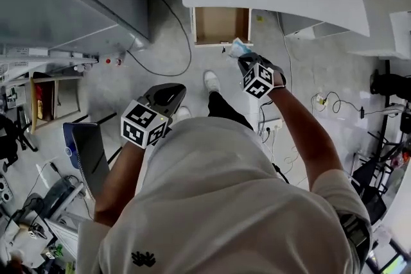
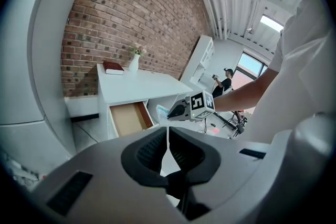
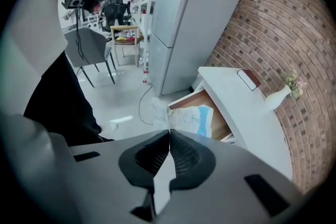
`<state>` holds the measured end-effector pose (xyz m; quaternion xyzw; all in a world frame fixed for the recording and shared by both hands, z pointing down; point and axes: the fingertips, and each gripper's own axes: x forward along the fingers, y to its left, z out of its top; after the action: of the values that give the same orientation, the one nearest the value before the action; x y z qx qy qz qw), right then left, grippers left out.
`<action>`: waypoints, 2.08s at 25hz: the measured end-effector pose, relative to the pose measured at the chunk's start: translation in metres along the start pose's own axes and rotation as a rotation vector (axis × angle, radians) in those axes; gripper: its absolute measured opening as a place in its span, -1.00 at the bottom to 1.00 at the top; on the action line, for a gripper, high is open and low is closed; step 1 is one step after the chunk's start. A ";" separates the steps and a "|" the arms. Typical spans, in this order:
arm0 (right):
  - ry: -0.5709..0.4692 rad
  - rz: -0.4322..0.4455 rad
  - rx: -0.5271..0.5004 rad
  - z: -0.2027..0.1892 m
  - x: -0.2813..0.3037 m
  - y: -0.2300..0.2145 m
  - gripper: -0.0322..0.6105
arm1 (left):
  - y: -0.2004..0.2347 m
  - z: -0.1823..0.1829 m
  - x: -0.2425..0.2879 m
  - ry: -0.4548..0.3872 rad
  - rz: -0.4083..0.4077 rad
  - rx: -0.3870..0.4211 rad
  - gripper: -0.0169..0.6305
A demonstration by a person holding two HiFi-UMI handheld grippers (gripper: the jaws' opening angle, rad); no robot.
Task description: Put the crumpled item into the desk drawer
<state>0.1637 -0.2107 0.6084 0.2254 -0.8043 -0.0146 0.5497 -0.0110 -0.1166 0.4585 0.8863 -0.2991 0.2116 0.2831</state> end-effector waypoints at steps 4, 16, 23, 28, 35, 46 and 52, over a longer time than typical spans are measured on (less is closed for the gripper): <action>0.022 0.017 -0.070 -0.014 0.052 -0.053 -0.81 | 0.017 0.029 0.033 0.000 0.051 -0.039 -0.85; 0.144 0.100 -0.162 -0.052 0.211 -0.138 -0.81 | 0.068 0.059 0.089 0.032 0.192 -0.180 -0.85; 0.171 0.141 -0.212 -0.053 0.271 -0.150 -0.81 | 0.085 0.056 0.115 0.043 0.226 -0.268 -0.85; 0.200 0.156 -0.243 -0.059 0.317 -0.148 -0.81 | 0.104 0.039 0.122 0.080 0.264 -0.291 -0.85; 0.235 0.166 -0.253 -0.065 0.352 -0.145 -0.81 | 0.115 0.014 0.119 0.093 0.301 -0.370 -0.85; 0.250 0.185 -0.273 -0.070 0.371 -0.138 -0.80 | 0.122 -0.005 0.111 0.084 0.320 -0.400 -0.85; 0.273 0.213 -0.264 -0.070 0.368 -0.138 -0.73 | 0.125 -0.006 0.105 0.082 0.317 -0.406 -0.85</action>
<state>0.1661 -0.4586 0.9216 0.0650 -0.7327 -0.0308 0.6768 -0.0168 -0.2385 0.5669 0.7442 -0.4587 0.2247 0.4305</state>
